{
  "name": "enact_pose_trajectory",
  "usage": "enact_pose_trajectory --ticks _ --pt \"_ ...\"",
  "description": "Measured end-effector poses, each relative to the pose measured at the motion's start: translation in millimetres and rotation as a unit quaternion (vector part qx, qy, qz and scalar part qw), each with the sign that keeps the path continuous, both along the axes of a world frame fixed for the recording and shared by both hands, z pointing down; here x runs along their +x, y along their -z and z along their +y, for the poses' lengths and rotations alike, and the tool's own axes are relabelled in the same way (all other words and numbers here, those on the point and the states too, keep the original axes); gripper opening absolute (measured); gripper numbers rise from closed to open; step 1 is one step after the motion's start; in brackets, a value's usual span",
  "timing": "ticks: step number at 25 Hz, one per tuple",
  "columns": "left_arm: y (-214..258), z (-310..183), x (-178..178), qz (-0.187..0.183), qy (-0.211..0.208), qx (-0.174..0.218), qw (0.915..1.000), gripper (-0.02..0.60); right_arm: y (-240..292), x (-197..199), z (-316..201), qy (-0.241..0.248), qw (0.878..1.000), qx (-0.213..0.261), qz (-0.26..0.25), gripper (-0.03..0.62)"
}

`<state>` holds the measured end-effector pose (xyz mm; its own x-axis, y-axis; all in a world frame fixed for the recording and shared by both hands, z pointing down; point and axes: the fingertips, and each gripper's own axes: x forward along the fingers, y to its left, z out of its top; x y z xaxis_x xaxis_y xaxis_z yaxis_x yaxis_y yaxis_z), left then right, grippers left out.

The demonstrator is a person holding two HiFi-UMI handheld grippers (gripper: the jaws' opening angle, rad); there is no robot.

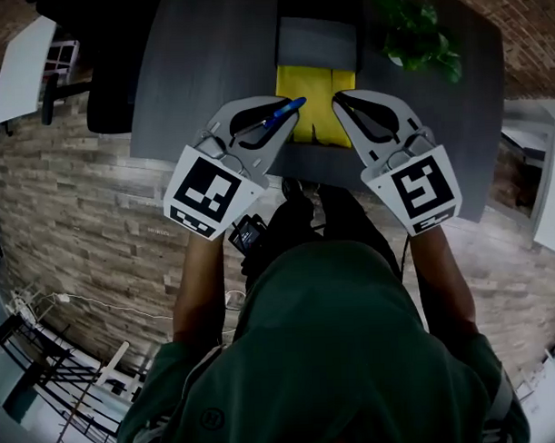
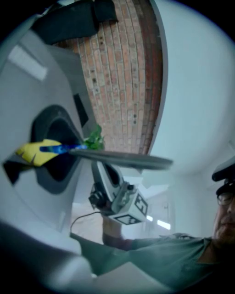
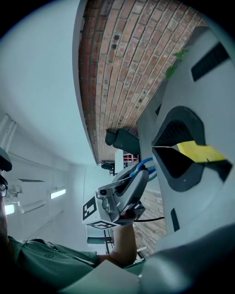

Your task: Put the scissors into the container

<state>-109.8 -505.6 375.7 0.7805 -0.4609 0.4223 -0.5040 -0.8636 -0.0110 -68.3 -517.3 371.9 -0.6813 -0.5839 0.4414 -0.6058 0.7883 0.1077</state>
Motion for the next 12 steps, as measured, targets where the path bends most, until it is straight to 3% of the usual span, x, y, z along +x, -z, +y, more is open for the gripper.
enact_pose_trajectory --ticks 12 --pt "-56 -26 4 -0.012 0.011 -0.056 0.9983 0.037 -51 -3 -27 0.01 0.999 -0.047 -0.001 0.008"
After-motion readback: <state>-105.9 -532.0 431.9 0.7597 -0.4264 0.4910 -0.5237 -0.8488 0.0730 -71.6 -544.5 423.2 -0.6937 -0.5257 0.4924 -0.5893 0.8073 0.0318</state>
